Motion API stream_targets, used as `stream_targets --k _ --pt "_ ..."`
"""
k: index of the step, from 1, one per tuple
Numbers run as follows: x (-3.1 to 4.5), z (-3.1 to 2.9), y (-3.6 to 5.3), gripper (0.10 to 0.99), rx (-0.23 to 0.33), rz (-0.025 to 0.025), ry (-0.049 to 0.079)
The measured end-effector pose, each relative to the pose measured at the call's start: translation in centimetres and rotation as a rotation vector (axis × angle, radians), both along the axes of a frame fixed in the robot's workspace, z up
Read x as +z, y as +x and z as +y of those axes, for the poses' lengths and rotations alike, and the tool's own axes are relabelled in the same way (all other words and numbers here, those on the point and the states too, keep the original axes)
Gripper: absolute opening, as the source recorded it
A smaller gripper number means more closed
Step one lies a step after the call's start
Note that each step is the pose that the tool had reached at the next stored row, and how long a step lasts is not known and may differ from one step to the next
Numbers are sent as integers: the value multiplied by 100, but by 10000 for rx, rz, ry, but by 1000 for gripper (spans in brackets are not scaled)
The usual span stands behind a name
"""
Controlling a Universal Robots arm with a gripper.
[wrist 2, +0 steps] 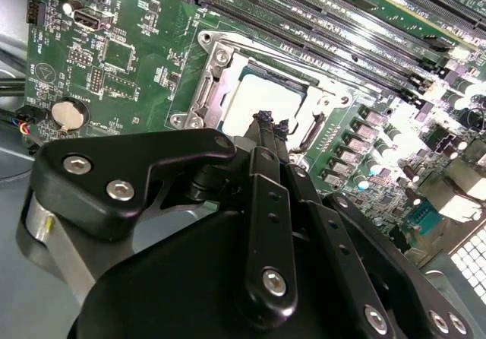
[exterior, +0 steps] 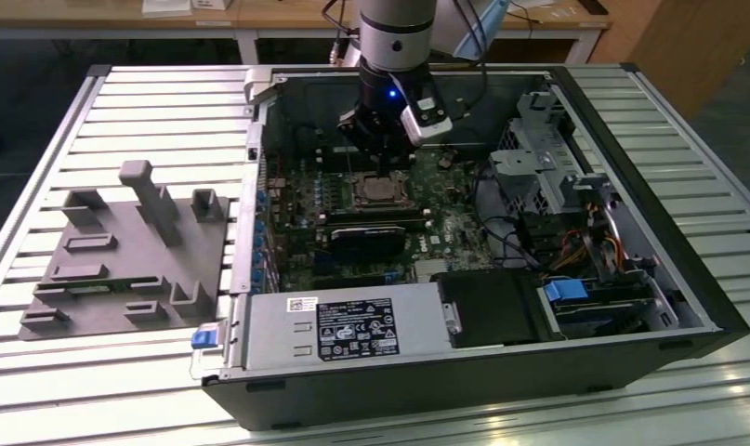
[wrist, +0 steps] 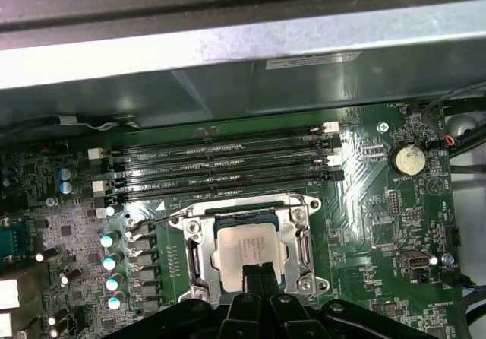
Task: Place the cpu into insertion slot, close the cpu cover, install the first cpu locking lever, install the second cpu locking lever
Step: 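Close the cpu cover, then install the first cpu locking lever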
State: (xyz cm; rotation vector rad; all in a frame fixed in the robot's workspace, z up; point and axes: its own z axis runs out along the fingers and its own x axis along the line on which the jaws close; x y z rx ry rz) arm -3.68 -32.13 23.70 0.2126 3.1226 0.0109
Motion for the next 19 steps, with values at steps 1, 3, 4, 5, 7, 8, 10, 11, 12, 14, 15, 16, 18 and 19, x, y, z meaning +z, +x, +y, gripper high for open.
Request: stream_targets --k 1,3,4,5,7,8,10,11,12,14,15,16,18,19 --pt "0 0 -1 102 -2 0 0" --pt "0 0 -4 102 -9 0 0" --pt "0 0 -5 102 -9 0 0" --pt "0 0 -5 102 -10 0 0" --pt "0 0 -6 102 -10 0 0" --pt "0 0 -6 102 -11 0 0" --pt "0 0 -6 102 -12 0 1" --pt "0 0 -7 102 -12 0 0" --pt "0 0 -7 102 -12 0 1" --pt "0 0 -14 102 -14 0 1" --pt "-1 0 -25 102 -13 -1 1" --pt "-1 0 -39 102 -13 -1 1" --pt "0 0 -81 102 -14 -2 0" --pt "0 0 -106 102 -13 -4 1"
